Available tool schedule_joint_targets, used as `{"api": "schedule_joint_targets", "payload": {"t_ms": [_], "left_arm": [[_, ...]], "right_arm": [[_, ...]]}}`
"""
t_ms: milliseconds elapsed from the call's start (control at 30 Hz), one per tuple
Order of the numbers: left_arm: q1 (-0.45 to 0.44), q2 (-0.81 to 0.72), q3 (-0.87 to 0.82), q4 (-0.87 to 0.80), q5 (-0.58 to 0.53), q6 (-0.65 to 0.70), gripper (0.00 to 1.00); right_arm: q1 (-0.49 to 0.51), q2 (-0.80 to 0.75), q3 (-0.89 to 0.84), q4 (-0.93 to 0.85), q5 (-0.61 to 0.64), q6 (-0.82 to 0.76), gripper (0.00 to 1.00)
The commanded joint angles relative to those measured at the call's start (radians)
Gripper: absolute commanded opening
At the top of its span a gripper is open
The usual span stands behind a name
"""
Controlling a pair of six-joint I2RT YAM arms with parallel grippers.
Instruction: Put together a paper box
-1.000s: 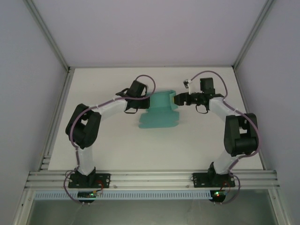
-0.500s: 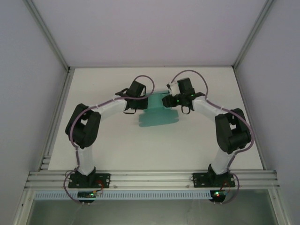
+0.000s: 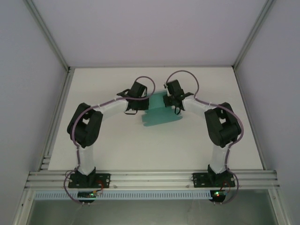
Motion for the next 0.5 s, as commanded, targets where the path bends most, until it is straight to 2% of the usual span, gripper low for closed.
{"api": "schedule_joint_targets", "payload": {"t_ms": [0,67,200,300,467], "left_arm": [[-0.007,0.000,0.038,-0.026,0.010,-0.016,0.00],[-0.008,0.003,0.052,-0.049,-0.008,-0.028,0.00],[-0.008,0.007,0.074,-0.082,-0.038,-0.055,0.00],[-0.008,0.009,0.088,-0.106,-0.047,-0.071,0.00],[-0.007,0.011,0.104,-0.128,-0.051,-0.076,0.00]], "right_arm": [[-0.018,0.061,0.042,-0.078,0.271,0.032,0.04],[-0.013,0.082,0.064,-0.124,0.403,0.072,0.00],[-0.013,0.125,0.099,-0.176,0.571,0.111,0.00],[-0.011,0.187,0.186,-0.326,0.732,0.256,0.00],[-0.024,0.249,0.222,-0.324,0.781,0.295,0.00]]}}
